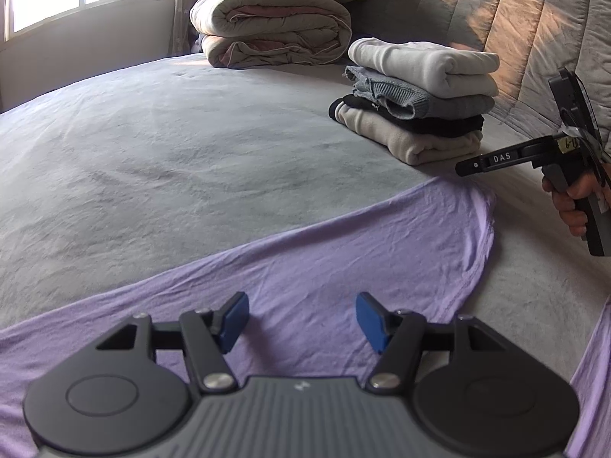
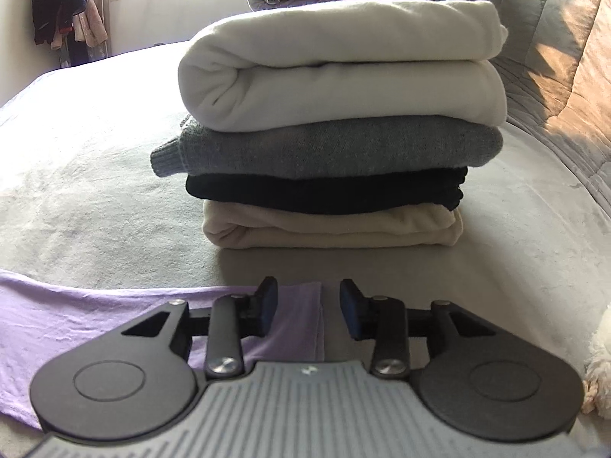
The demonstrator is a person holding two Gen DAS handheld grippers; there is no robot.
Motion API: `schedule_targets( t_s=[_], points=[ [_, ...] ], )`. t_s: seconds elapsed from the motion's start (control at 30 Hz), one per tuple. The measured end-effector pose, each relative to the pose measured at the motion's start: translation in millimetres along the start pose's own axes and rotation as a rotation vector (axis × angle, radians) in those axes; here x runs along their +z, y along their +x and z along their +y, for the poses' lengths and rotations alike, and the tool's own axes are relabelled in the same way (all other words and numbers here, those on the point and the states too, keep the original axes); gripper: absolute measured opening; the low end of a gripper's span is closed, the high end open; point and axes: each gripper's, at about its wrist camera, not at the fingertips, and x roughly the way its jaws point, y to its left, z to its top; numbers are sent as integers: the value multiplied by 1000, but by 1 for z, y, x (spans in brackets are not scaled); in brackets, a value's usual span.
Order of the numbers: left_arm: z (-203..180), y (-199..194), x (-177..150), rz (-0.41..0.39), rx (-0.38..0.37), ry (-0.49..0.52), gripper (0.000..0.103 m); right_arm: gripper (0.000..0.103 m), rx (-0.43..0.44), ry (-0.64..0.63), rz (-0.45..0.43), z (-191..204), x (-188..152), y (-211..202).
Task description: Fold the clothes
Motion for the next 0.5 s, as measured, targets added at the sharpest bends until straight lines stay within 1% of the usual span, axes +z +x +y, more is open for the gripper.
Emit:
schedule_targets(
  t_s=[0.13, 0.3, 0.5],
  points=[
    [0, -11, -7, 1, -3, 2, 63, 40, 0, 7, 24, 2, -7, -7],
    [2, -29, -18, 6, 3, 9, 63, 40, -33, 9, 49, 4, -16, -11],
    [12, -56, -32, 3, 24, -21, 64, 40, -79, 14, 70, 3, -23, -20]
  ],
)
